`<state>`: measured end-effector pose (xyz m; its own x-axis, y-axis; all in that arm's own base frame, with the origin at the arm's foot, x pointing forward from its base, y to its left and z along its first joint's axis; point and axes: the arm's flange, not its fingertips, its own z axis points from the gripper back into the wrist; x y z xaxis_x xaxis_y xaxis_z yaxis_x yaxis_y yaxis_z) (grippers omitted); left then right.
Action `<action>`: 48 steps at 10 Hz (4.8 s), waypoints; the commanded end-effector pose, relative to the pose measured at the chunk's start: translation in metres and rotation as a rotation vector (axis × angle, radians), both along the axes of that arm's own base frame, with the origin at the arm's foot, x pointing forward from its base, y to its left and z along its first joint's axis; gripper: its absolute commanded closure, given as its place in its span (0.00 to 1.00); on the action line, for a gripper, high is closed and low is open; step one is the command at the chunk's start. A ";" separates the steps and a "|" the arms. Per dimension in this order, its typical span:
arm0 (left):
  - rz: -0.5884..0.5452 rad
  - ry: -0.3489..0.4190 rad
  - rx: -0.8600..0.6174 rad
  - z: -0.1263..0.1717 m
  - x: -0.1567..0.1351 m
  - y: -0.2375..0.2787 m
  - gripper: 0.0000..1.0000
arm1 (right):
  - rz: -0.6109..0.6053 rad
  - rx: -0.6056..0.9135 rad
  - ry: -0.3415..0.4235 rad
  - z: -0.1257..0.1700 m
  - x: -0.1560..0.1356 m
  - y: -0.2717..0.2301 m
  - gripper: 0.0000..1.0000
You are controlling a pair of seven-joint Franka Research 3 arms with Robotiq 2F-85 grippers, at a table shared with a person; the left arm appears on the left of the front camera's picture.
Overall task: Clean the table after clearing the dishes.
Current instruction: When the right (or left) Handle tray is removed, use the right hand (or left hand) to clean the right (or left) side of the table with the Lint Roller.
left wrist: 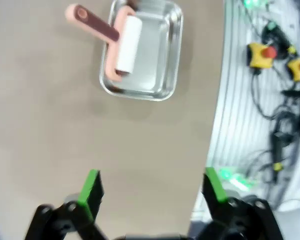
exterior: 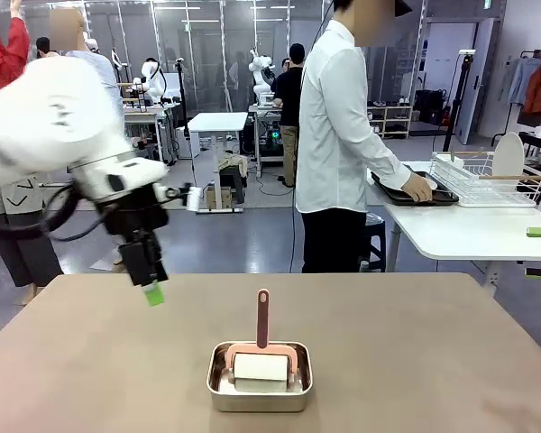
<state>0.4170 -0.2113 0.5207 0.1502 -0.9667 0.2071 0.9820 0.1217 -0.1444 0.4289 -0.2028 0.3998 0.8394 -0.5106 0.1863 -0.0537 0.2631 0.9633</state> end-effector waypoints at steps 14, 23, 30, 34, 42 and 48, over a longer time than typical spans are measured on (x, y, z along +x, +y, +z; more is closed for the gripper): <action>-0.272 0.044 0.130 -0.053 0.104 -0.169 0.00 | 0.011 -0.005 0.000 0.004 -0.002 0.001 0.00; -0.225 0.240 0.060 -0.107 0.124 -0.181 0.00 | 0.011 -0.005 0.000 0.004 -0.002 0.001 0.00; -0.215 0.300 0.124 -0.117 0.121 -0.186 1.00 | 0.011 -0.005 0.000 0.004 -0.002 0.001 0.00; -0.216 0.297 0.153 -0.114 0.117 -0.188 1.00 | 0.011 -0.005 0.000 0.004 -0.002 0.001 0.00; 0.607 0.078 -0.025 0.020 0.051 -0.037 1.00 | 0.011 -0.005 0.000 0.004 -0.002 0.001 0.00; 1.155 0.093 -0.412 -0.052 0.022 0.128 1.00 | 0.011 -0.005 0.000 0.004 -0.002 0.001 0.00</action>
